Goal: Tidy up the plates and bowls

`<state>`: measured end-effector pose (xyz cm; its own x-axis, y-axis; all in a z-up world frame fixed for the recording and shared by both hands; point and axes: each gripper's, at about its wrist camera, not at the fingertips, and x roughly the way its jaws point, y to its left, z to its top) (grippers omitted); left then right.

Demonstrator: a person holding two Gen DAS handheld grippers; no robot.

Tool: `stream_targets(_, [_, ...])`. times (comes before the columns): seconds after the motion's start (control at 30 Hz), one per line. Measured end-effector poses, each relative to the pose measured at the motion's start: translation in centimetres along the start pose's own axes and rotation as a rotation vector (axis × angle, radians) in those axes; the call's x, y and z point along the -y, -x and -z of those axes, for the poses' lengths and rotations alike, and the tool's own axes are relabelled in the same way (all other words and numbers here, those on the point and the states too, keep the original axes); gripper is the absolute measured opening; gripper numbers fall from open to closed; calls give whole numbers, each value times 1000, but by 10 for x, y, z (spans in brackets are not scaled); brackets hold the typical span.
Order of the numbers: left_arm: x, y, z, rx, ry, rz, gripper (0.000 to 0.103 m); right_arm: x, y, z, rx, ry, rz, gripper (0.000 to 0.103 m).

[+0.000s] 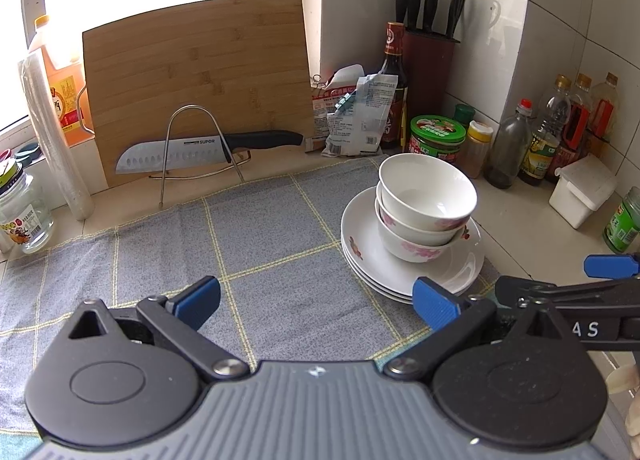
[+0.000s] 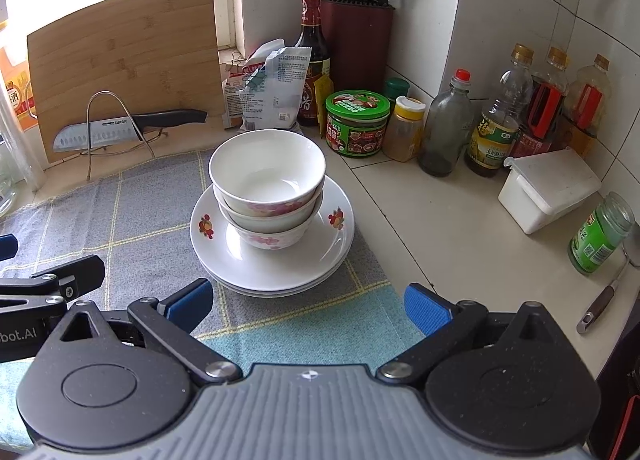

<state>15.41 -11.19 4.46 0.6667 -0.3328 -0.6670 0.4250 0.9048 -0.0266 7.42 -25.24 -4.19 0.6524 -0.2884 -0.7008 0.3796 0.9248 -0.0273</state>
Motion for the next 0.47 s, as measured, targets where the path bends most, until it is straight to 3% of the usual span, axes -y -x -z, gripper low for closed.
stream_targets(0.47, [2,1,-1,1,-1,11,102,1,4,1,5,-5,13,103])
